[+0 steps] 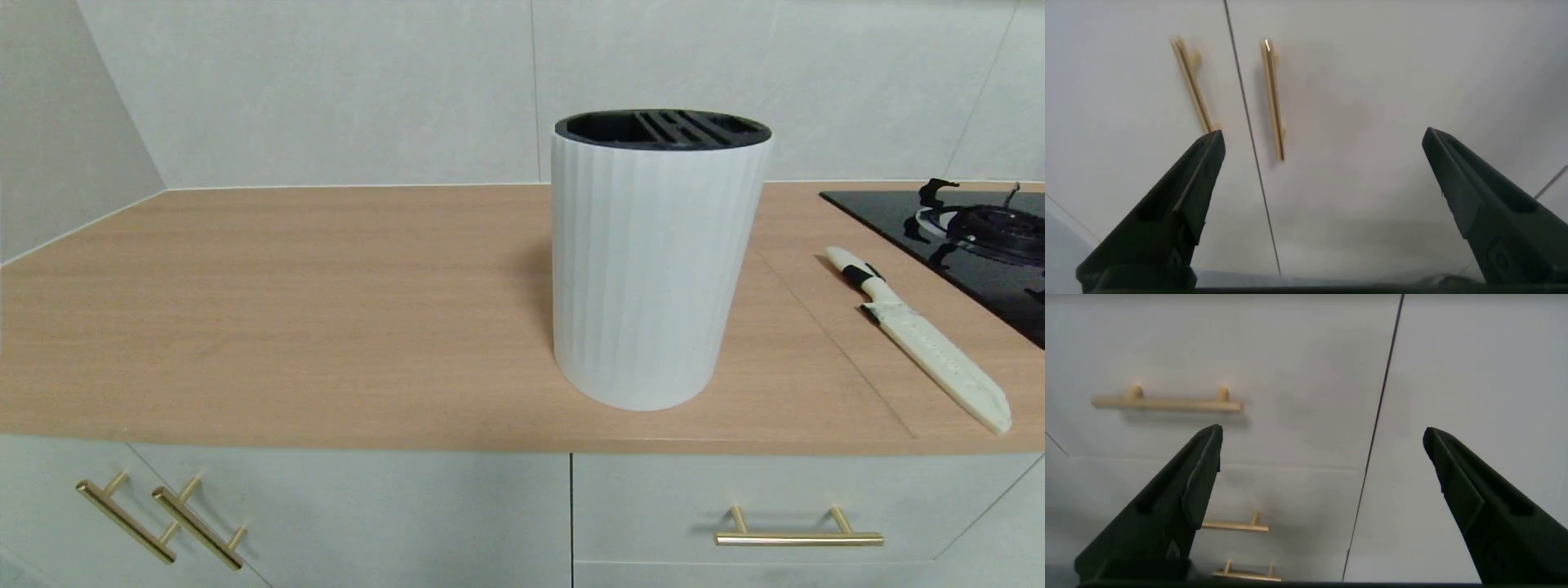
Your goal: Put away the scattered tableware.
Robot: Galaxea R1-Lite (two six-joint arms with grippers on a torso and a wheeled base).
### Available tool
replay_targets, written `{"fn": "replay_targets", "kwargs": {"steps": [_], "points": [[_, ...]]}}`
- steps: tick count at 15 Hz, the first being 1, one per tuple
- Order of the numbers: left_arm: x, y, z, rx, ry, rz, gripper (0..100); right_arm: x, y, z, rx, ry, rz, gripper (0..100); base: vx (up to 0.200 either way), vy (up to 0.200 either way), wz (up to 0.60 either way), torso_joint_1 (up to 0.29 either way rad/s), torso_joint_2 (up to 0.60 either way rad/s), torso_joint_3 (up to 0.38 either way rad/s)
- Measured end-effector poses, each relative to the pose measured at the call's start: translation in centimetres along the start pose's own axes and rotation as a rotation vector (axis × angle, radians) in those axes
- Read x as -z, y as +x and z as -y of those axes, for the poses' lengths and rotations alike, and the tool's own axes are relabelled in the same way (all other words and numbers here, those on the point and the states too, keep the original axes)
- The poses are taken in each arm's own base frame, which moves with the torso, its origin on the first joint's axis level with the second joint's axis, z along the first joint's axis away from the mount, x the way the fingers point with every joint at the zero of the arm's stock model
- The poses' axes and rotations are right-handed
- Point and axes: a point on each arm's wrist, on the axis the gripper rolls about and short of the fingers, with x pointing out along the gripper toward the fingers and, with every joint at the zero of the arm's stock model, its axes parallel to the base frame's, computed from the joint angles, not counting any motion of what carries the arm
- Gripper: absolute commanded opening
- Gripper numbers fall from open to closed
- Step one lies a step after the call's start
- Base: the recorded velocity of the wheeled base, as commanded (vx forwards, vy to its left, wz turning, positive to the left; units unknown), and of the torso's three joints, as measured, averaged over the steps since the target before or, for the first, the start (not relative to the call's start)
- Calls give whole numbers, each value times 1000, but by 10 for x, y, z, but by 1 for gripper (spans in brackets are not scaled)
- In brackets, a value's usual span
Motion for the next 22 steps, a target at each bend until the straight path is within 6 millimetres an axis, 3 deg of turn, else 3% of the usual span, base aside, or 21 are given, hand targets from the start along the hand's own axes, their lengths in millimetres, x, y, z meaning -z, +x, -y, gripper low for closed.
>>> {"fn": "replay_targets", "kwargs": {"steps": [22], "points": [[0,0,0,0,0,-1,100,0,0,0,0,0,0,100,0,0,0,231,-524,-291]]}}
